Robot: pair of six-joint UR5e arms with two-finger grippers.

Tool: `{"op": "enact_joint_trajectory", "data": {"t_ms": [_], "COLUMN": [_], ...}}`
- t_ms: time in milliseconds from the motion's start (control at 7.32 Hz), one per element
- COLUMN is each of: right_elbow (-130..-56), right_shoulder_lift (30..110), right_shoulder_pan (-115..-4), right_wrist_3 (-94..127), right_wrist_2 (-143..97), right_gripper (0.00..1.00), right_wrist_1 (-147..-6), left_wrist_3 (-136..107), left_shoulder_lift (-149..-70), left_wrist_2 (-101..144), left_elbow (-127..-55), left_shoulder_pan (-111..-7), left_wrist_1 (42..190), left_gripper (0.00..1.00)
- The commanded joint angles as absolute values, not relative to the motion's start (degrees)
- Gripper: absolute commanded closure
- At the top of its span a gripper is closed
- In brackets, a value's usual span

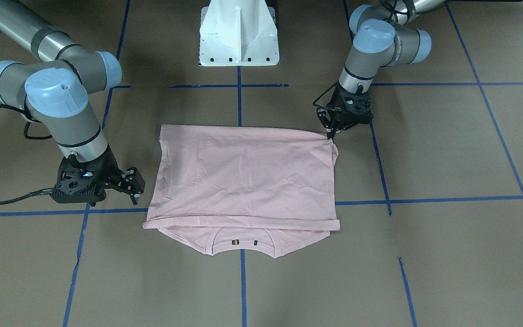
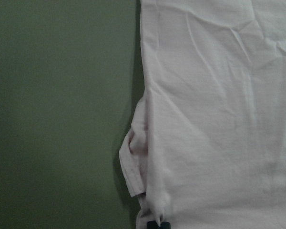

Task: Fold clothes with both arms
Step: 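Drag the folded shirt edge with the left gripper, rotating the shirt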

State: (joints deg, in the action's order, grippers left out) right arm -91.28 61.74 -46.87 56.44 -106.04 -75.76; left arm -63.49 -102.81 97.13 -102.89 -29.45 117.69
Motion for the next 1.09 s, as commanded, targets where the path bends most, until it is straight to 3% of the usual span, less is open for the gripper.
{"op": "enact_joint_trajectory", "data": {"t_ms": [0,273,683,956], "right_elbow": [-91.2,-91.2,-91.0,-91.0], "right_shoulder_lift": [61.7,61.8,61.7,61.4], "right_shoulder_pan": [-46.6,-46.4,-46.1,-45.8], "right_wrist_3": [56.6,56.7,58.0,59.0], "right_wrist_2": [-105.9,-105.8,-105.7,-105.7], "right_gripper": [0.0,0.0,0.0,0.0], "right_wrist_1": [-75.8,-75.8,-75.7,-75.7], "left_wrist_3": [-55.1,-49.1,-43.5,-40.0], "left_shoulder_lift": [-104.1,-111.6,-125.5,-125.4], "left_wrist_2": [96.9,96.9,96.9,97.0], "left_elbow": [-96.8,-86.5,-60.5,-59.9], "left_shoulder_pan": [-37.0,-43.6,-50.0,-51.7], "left_wrist_1": [118.3,120.2,133.9,134.4], "left_gripper": [1.0,1.0,1.0,1.0]}}
